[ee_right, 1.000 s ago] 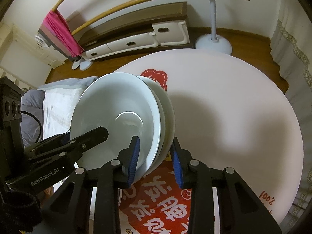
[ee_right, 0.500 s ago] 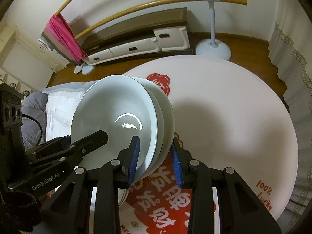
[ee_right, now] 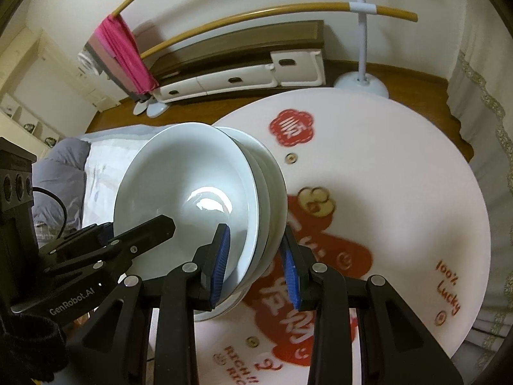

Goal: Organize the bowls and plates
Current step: 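Lower the held bowl stack onto the grey-rimmed plate stack with the right gripper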

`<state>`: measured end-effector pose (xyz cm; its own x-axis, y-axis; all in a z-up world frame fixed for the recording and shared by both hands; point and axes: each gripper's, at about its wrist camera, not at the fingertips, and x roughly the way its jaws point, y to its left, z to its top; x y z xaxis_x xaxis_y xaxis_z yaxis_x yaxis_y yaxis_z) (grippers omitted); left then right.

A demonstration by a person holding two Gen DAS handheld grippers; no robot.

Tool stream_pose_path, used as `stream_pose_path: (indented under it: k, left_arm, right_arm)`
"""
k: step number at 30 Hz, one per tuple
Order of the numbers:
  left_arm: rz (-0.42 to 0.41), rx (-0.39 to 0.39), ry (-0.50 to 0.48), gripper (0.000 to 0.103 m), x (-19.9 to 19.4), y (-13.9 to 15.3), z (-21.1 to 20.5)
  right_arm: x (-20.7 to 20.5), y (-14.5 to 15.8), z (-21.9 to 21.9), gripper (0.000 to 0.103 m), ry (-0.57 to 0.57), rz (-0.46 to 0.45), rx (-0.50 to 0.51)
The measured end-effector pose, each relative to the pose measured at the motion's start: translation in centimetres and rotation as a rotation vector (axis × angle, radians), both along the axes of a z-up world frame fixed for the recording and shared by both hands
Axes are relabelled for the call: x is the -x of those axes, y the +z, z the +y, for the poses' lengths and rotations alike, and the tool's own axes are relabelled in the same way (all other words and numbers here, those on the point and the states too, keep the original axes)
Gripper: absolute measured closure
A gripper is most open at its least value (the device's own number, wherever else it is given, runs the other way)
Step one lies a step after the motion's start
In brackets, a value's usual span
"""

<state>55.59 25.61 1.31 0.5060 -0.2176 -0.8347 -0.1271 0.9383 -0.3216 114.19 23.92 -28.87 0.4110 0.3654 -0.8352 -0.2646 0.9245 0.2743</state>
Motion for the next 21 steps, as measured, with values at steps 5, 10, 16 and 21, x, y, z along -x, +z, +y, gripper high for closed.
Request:
stream_pose_path:
  k: [5,10,16,21]
  left_arm:
    - [0.005,-0.011,0.025,0.073,3.2,-0.2,0.8]
    - [0.024,-0.014,0.051,0.073,5.7,-0.8,1.5]
    - [0.04,-0.004,0.067,0.073,7.2,-1.0,2.5]
    - [0.047,0.004,0.073,0.073,7.2,-1.1,3.2]
  right_arm:
    - [1.6,-0.9,1.6,0.071,0.023,0.015,-0.003]
    - [2.6,-2.6,2.7,0.071,0.04,0.041,-0.015]
    - [3.1,-3.7,4.0,0.071,0.057,0.06,-0.003]
    - [3.1,-3.8,4.8,0.071,0.061,0.062,0.001]
